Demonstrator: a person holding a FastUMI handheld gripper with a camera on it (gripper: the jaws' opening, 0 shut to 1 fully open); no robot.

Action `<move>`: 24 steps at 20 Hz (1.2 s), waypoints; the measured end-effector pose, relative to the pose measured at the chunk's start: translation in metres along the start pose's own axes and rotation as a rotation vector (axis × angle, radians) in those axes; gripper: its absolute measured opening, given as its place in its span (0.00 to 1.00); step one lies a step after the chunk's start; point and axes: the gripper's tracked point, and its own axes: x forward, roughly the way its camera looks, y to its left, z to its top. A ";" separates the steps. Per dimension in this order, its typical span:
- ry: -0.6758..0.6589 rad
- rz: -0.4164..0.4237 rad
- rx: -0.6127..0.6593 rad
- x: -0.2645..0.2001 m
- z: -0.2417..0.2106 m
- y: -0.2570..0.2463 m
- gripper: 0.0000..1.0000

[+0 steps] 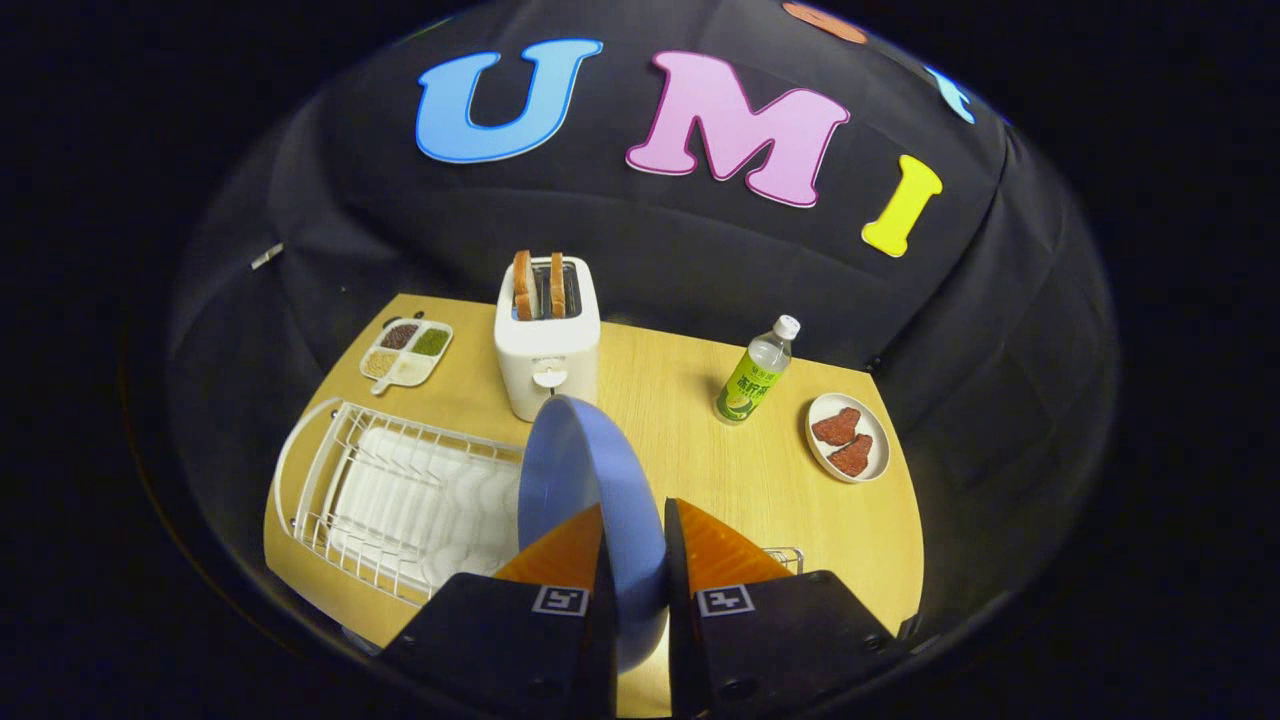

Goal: Take the plate from the dish rack, then take the spoon from the basket and place it into the plate.

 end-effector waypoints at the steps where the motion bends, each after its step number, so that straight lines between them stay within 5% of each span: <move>1: -0.009 0.028 0.032 -0.008 0.000 -0.004 0.24; 9: -0.003 0.207 0.219 -0.061 -0.042 -0.055 0.24; 24: 0.293 0.266 0.401 -0.074 -0.262 -0.119 0.24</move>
